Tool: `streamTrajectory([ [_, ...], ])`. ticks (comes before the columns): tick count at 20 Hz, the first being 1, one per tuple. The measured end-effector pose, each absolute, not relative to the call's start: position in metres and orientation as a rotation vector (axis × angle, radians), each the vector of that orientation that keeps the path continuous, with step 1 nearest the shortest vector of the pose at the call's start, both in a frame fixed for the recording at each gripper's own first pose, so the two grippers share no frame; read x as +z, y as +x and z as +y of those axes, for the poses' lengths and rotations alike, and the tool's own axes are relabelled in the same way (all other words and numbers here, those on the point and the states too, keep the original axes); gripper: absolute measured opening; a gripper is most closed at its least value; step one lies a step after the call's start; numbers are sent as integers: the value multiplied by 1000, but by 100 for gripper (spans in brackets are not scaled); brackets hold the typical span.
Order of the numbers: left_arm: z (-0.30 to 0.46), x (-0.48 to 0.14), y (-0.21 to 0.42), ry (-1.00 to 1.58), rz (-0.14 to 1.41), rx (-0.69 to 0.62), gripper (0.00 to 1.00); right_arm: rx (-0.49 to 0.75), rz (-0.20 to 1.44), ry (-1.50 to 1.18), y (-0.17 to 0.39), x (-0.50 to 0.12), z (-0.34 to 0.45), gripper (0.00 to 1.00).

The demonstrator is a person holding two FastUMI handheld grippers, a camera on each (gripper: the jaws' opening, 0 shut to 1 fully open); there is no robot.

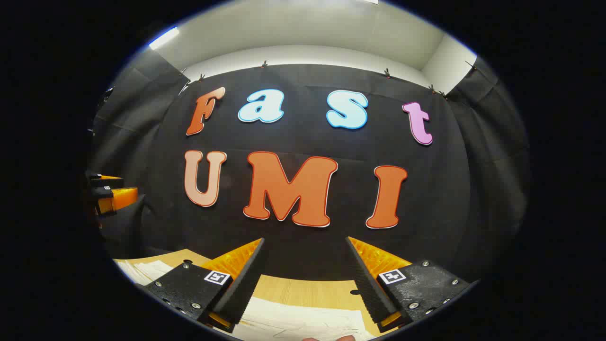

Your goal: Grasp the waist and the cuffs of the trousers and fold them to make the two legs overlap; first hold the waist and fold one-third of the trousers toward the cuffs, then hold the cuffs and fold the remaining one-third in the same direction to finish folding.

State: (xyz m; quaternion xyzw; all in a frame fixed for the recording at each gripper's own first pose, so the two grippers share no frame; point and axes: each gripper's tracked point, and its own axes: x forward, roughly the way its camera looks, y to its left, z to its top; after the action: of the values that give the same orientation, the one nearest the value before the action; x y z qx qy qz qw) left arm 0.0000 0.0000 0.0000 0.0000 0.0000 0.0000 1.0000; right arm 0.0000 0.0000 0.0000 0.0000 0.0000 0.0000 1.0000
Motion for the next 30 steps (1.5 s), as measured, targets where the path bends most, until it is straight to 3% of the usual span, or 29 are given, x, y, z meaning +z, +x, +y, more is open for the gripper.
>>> streamTrajectory([
  [15,8,-17,27,-12,-14,-83,99,-39,95,2,17,-23,34,98],
  [21,40,-65,39,-78,118,-53,99,-106,279,57,14,-71,12,98],
  [30,120,-178,20,-164,402,104,98,-201,591,195,-15,-167,-21,99],
])
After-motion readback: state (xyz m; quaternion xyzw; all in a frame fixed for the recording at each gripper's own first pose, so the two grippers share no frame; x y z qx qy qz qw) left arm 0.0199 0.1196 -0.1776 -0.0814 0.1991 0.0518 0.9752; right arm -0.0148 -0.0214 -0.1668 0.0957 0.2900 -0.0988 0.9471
